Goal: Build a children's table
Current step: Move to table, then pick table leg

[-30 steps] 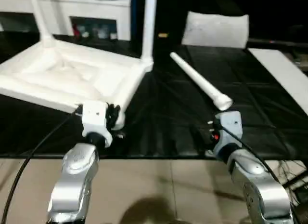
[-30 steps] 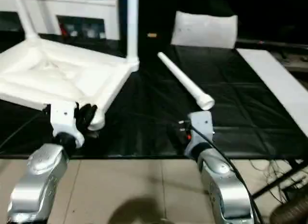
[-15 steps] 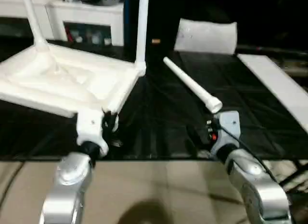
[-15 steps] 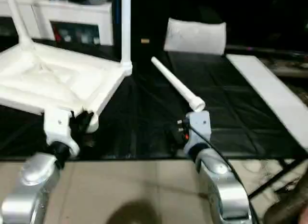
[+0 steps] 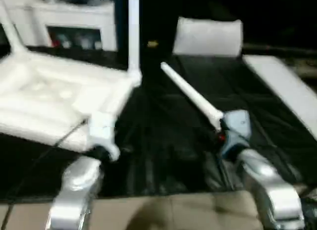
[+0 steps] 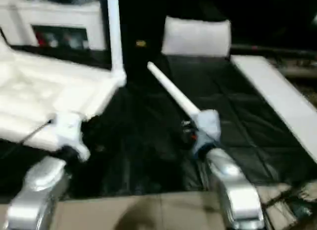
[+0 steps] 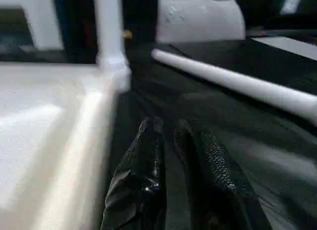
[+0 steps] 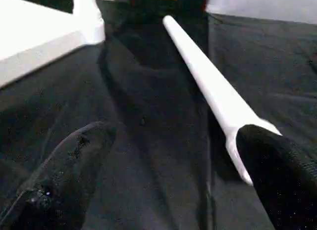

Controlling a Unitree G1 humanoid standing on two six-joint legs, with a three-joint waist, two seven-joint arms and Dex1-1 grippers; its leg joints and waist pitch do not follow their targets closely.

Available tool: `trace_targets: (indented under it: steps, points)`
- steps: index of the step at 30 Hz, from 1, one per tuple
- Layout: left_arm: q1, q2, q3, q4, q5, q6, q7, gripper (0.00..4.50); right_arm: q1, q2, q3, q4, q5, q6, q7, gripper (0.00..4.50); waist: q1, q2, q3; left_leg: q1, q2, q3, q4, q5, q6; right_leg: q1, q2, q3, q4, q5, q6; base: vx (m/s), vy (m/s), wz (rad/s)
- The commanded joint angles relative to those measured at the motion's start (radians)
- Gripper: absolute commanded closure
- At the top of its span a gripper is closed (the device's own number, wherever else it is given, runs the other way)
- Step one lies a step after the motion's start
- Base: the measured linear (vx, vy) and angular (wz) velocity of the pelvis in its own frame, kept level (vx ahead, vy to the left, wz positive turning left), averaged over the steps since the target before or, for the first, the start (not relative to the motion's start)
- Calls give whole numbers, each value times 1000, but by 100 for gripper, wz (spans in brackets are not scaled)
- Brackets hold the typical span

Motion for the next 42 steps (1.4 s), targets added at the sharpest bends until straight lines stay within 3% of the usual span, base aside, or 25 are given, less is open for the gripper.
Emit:
trace_targets:
  steps: [1,2,3,4,5,6,7,8,9,10,11,12,13,14,15,16,17,18,19,20,21,25,29,33,42]
  points:
    - [-1,12,14,-11,0,9,-3,382,-11,4,16,-7,-7,-8,2,0,12,34,-10,-22,67,-2,-129,171,35,54,-104,23,-156,-412,-292,159,24,4]
    - [-1,16,14,-11,0,9,-6,382,-16,-2,19,-2,-12,-11,1,0,1,41,-3,10,74,4,-164,107,28,52,-76,-10,-168,-468,-246,159,24,4]
    - [-2,17,14,-10,0,9,-8,382,-18,-5,20,1,-15,-12,0,0,-48,82,3,76,140,-78,-249,-280,-19,-10,25,-44,-27,-325,-127,156,81,-1]
    - [-2,19,14,-13,5,16,-4,382,-24,-6,15,3,-14,-11,-4,0,-42,89,-26,128,190,-141,-288,-520,14,-42,21,-21,73,-193,-55,182,56,-2]
    - [-3,20,14,-13,6,17,-3,382,-25,-6,14,4,-13,-11,-5,0,-53,81,-41,150,185,-148,-274,-492,97,-73,10,-20,95,-94,5,182,56,-2]
    - [-3,22,14,-17,5,23,-5,382,-33,-7,5,6,-2,-5,0,0,-56,77,-39,153,178,-141,-265,-433,152,-91,5,-20,99,-58,20,202,9,7]
    - [0,30,14,-25,-22,37,-31,382,-56,-24,-4,20,14,7,26,0,-63,67,-29,131,164,-110,-266,-340,233,-102,-4,-19,96,14,27,172,1,0]
    - [0,30,14,-26,-24,38,-33,382,-58,-25,-5,21,14,7,27,0,-69,54,-35,131,153,-99,-257,-266,266,-107,-14,-14,76,60,21,172,1,0]
    - [2,35,14,-30,-42,45,-48,382,-70,-35,-6,31,18,11,41,0,-70,21,-29,90,111,-49,-232,-103,290,-99,-46,19,5,168,2,146,-31,-1]
    - [4,37,16,-35,-63,48,-62,350,-83,-45,-7,42,19,15,52,0,-33,-37,-50,-3,12,14,-131,-9,219,-6,-104,112,-76,220,3,148,-97,7]
    - [3,43,21,-47,-91,67,-82,345,-112,-60,-8,68,11,29,55,0,-13,-26,-61,-40,15,-17,-96,138,130,52,-179,156,-53,423,-34,148,-97,7]
    - [-5,69,17,-62,-113,91,-118,345,-170,-86,-11,126,5,61,67,0,-15,-21,-67,-42,22,-26,-120,259,79,47,-156,122,-14,654,-30,145,-113,-6]
    - [-5,69,17,-62,-113,91,-118,342,-170,-86,-11,126,5,61,67,0,-24,-9,-65,-36,19,-19,-162,410,14,23,-82,63,18,971,-20,93,-73,-17]
    - [-9,80,14,-64,-114,96,-128,332,-190,-95,-10,146,3,66,72,0,-23,5,-64,-28,20,-19,-164,427,-6,16,-60,53,19,1010,-25,93,-73,-17]
    - [-17,99,8,-65,-110,105,-143,332,-226,-109,-10,187,1,81,80,0,-22,11,-68,-8,34,-16,-160,394,-13,15,-43,54,14,982,-45,0,0,0]
    - [-25,116,4,-68,-112,115,-164,316,-265,-127,-3,237,-5,90,91,0,-27,24,-59,-4,57,-28,-180,364,-39,15,-43,43,7,820,-101,0,0,0]
    - [-25,116,4,-68,-112,115,-164,316,-265,-127,-3,237,-5,90,91,0,-29,31,-54,10,81,-35,-189,298,-66,8,-46,38,-11,583,-156,0,0,0]
    - [-34,130,0,-71,-117,130,-183,309,-304,-147,7,287,-17,91,103,0,-27,45,-50,10,87,-38,-192,276,-78,9,-50,39,-15,495,-178,0,0,0]
    - [-44,152,-8,-78,-124,147,-211,300,-357,-167,18,360,-27,95,123,0,-27,45,-43,24,97,-32,-195,189,-93,-9,-53,42,-31,334,-218,0,0,0]
    - [-46,157,-9,-80,-126,152,-216,300,-370,-172,21,379,-31,95,126,0,-30,40,-40,25,93,-25,-196,150,-93,-9,-55,45,-33,283,-238,0,0,0]
    - [-52,168,-14,-85,-132,165,-231,288,-402,-183,28,425,-39,94,134,0,-25,45,-38,24,96,-17,-199,96,-90,-10,-61,47,-38,201,-261,0,0,0]
    - [-76,215,-34,-108,-150,209,-273,265,-519,-210,47,618,-71,87,160,0,-19,45,-28,23,103,10,-203,-2,-75,-26,-68,50,-49,18,-271,-70,10,2]
    - [-92,294,-57,-167,-229,288,-366,265,-665,-236,83,882,-122,108,173,0,-18,41,-21,18,98,23,-202,-73,-88,-40,-67,52,-60,-132,-251,-70,-13,0]
    - [-85,349,-63,-221,-283,332,-444,265,-723,-249,105,976,-118,161,230,0,-16,35,-23,17,101,30,-199,-89,-87,-47,-68,51,-61,-213,-227,-13,-4,0]
    - [-95,383,-68,-245,-336,371,-476,262,-812,-255,111,1150,-118,154,347,77,-3,37,-35,6,107,45,-192,69,-59,-45,-59,51,-39,36,-275,0,0,0]
